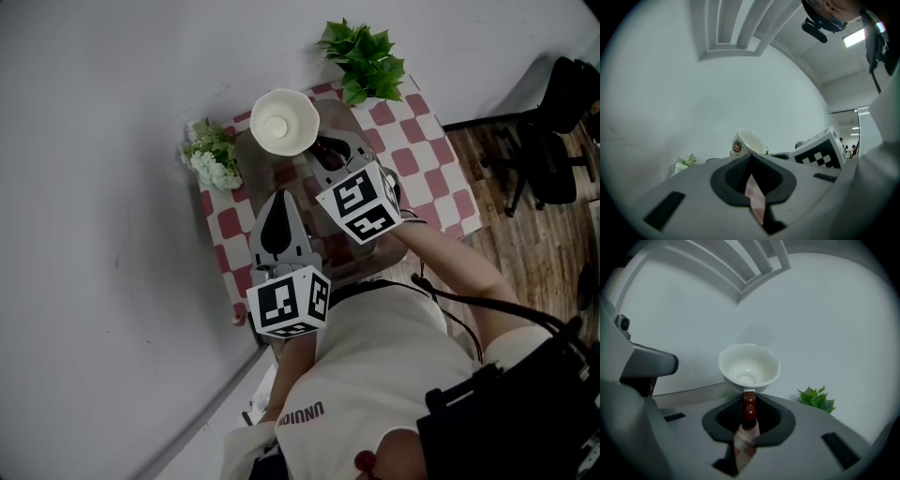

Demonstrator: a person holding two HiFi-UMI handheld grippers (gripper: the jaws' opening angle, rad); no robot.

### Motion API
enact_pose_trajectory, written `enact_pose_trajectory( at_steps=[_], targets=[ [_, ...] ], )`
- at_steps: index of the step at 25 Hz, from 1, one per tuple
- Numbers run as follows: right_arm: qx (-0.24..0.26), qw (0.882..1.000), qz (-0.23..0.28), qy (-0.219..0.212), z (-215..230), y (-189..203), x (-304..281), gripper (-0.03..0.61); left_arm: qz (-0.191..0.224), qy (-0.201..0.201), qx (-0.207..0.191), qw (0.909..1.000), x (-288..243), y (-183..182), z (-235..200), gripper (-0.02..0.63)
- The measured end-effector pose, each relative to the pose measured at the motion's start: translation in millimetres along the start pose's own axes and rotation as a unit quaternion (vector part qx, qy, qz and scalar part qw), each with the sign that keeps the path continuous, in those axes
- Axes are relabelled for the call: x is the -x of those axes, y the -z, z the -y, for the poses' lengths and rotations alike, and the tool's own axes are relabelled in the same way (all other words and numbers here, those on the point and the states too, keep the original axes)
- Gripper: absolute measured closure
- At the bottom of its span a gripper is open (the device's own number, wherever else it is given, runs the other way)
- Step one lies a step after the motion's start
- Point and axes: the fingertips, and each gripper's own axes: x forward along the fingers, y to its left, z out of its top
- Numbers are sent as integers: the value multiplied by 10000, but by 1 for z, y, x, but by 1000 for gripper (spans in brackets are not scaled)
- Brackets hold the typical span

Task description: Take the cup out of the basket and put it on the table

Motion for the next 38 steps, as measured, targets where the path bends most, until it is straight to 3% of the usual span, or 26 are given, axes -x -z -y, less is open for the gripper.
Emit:
enact_pose_trajectory(
  at_steps=[38],
  targets=[
    [-602, 9918, -35, 1126, 84, 19, 45, 515, -151, 466, -70, 9988, -12, 4, 31, 601]
  ],
)
